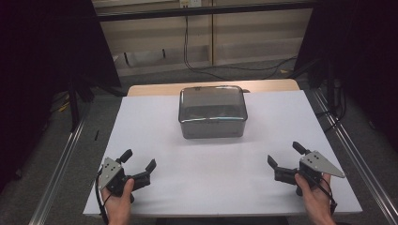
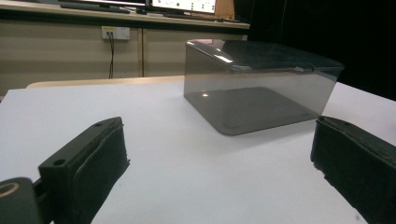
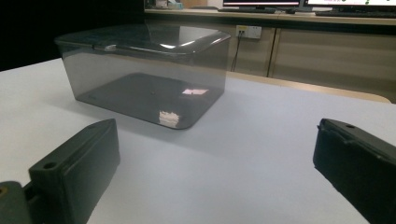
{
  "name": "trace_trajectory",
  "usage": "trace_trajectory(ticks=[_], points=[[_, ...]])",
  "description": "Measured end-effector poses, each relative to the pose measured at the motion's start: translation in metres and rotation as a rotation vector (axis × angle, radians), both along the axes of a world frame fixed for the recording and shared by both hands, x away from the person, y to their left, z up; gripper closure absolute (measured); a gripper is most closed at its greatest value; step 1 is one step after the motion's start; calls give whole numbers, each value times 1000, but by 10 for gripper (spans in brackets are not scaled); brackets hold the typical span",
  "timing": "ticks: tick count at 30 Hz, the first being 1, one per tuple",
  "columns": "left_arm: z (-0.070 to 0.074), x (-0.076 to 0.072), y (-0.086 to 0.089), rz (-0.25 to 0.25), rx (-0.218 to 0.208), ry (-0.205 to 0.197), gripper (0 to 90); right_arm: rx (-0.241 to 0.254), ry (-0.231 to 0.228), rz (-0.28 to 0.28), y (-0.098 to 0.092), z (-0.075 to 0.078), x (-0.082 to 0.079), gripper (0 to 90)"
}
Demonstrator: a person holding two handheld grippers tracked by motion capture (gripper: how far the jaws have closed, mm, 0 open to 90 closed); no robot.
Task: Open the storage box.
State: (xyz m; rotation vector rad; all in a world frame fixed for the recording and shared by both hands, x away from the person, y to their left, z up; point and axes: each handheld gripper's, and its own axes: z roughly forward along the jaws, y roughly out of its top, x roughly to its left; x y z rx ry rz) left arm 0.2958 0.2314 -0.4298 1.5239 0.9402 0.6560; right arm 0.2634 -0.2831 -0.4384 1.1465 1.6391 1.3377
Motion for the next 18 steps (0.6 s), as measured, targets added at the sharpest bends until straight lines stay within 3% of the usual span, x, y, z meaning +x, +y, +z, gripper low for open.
trace_trajectory(ticks=[4,9,18], points=[[-1,-1,0,11,6,3,34,-12,-5,10,7,2,2,8],[0,-2,-4,0,-3,-8,37,20,-11,49,20,4,10,4],[-1,-2,-3,-6,0,2,37,-33,39,109,39,-1,16,0]])
